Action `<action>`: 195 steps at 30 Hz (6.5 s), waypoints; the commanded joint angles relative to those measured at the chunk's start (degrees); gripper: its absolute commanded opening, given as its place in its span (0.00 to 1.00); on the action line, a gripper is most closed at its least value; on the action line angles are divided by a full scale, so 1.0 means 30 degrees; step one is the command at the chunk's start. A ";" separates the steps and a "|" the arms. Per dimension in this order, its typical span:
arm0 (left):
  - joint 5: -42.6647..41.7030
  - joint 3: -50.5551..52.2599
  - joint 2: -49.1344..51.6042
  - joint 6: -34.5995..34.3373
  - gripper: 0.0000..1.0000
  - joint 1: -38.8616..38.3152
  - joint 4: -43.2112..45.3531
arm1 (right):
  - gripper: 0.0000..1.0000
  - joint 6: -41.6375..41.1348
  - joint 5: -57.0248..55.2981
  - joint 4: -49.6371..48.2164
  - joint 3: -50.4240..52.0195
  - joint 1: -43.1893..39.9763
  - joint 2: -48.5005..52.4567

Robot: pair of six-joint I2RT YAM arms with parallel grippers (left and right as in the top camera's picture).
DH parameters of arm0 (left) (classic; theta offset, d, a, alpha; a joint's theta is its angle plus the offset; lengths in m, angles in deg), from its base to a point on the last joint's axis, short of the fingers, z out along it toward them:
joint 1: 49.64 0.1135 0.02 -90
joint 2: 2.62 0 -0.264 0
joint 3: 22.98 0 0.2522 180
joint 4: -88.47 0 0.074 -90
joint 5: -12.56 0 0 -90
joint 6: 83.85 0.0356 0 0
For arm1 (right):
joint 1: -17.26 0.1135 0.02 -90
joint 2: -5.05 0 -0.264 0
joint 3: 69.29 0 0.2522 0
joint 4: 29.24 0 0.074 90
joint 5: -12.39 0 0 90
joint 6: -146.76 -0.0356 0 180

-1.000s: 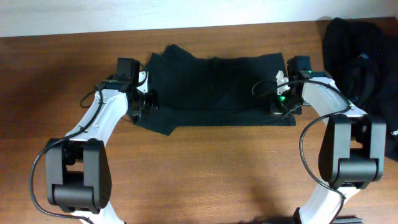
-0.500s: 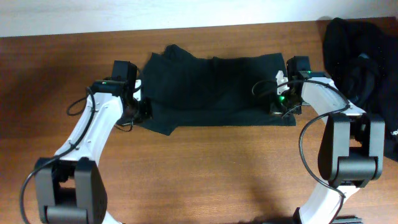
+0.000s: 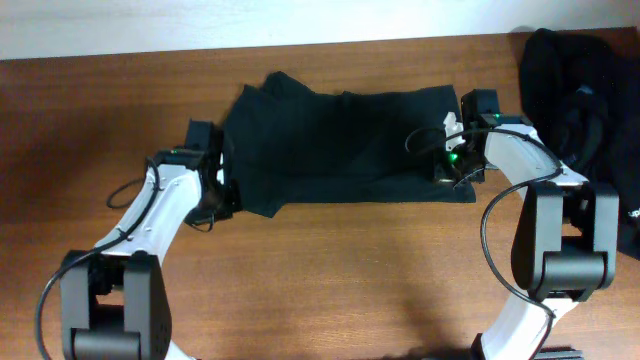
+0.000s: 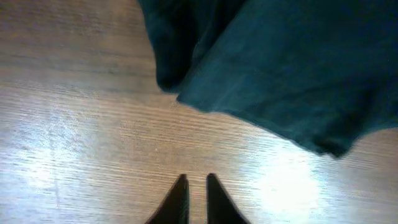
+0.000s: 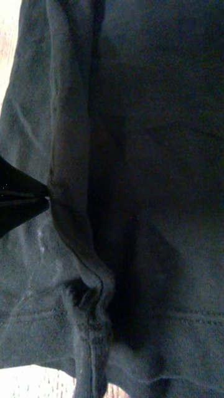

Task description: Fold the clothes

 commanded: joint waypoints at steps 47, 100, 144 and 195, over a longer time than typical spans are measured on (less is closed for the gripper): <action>-0.3694 0.4131 -0.0262 -0.4364 0.30 0.0007 0.9216 | 0.64 0.0321 0.0459 0.2856 -0.0058 0.2820 -0.2499; -0.1603 0.4430 -0.1297 -0.4947 0.65 0.0007 0.7949 | 0.69 0.0342 -0.0612 0.3417 -0.0058 0.2958 -0.2492; -0.1151 0.5370 -0.0641 -0.5166 0.40 -0.0007 1.0710 | 0.69 0.0342 -0.0678 0.3344 -0.0058 0.2958 -0.2492; -0.2892 0.5093 -0.1654 -0.4612 0.12 0.0007 1.0812 | 0.70 0.0342 -0.0831 0.3490 -0.0058 0.2958 -0.2492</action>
